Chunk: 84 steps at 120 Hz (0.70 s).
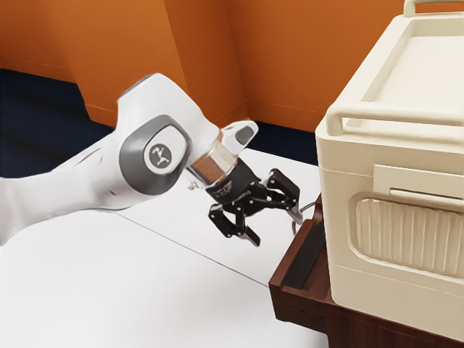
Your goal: Pull the drawer handle with one arm to open the drawer
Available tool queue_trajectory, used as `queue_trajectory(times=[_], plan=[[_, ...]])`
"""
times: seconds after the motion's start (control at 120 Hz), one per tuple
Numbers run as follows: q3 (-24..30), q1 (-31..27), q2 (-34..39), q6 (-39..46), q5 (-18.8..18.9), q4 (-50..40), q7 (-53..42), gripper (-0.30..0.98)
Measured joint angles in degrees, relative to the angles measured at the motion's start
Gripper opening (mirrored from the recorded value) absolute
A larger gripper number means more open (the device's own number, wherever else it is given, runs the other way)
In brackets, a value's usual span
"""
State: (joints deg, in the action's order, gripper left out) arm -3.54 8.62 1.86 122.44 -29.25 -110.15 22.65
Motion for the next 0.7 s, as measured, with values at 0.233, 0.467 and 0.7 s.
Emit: queue_trajectory(times=[0.233, 0.467, 0.7], plan=[[-0.2, 0.4, 0.0, 0.4, 0.1, -0.2, 0.0, 0.69], [-0.7, -0.1, 0.3, -0.4, 0.4, -0.6, 0.1, 0.69], [-2.7, 0.1, 0.7, -1.4, 1.0, -0.6, -0.1, 0.69]])
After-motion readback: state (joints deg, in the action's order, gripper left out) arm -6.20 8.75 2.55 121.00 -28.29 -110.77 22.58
